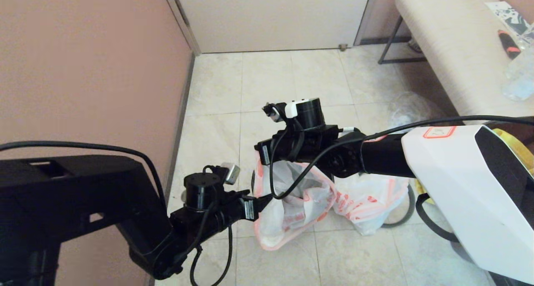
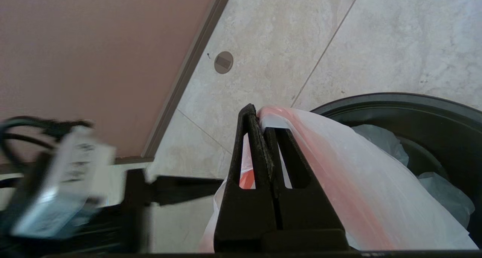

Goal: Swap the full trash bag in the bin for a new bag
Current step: Put the new garbage bag on the trash can

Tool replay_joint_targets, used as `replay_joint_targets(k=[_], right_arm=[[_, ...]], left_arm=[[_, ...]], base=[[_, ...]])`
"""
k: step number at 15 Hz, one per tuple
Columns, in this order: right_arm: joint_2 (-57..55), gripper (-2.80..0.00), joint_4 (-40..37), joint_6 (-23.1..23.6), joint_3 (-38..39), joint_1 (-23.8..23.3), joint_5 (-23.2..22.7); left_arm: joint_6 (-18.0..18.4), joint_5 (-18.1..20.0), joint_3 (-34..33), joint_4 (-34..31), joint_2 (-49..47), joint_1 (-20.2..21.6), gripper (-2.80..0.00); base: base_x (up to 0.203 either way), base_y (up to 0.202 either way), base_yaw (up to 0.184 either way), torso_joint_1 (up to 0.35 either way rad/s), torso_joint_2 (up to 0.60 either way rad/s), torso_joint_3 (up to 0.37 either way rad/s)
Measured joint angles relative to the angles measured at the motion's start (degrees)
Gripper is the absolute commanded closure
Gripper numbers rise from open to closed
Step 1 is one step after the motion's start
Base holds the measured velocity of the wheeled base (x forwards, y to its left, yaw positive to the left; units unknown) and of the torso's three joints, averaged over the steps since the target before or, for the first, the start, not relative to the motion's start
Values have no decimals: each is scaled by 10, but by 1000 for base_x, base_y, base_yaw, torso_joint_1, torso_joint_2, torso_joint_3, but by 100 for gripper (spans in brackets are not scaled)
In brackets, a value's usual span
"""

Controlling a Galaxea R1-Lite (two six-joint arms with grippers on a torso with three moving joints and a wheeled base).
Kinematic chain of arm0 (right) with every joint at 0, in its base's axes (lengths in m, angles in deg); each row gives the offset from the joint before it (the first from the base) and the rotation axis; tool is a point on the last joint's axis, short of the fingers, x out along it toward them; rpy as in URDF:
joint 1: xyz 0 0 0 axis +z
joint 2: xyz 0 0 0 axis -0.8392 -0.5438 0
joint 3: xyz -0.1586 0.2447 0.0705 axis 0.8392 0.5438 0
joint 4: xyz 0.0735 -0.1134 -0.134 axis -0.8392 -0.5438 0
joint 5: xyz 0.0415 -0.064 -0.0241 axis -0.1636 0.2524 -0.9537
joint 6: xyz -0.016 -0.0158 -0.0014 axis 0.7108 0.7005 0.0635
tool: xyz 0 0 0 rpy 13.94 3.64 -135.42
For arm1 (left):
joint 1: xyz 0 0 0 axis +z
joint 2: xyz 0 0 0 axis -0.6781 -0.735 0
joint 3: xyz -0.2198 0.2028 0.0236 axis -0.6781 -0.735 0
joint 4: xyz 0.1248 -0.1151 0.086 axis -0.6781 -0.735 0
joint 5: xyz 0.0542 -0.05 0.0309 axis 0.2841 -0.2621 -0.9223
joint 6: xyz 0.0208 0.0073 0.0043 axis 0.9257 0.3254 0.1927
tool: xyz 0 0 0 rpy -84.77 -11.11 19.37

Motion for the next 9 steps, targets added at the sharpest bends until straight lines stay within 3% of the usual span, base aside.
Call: replay_joint_targets(k=[9], right_arm=[[5,0,-11,0,14,-1,11]], left_arm=[[-11,2,27,-2,-1,37,0]], base=[[0,0,0,0,0,0]])
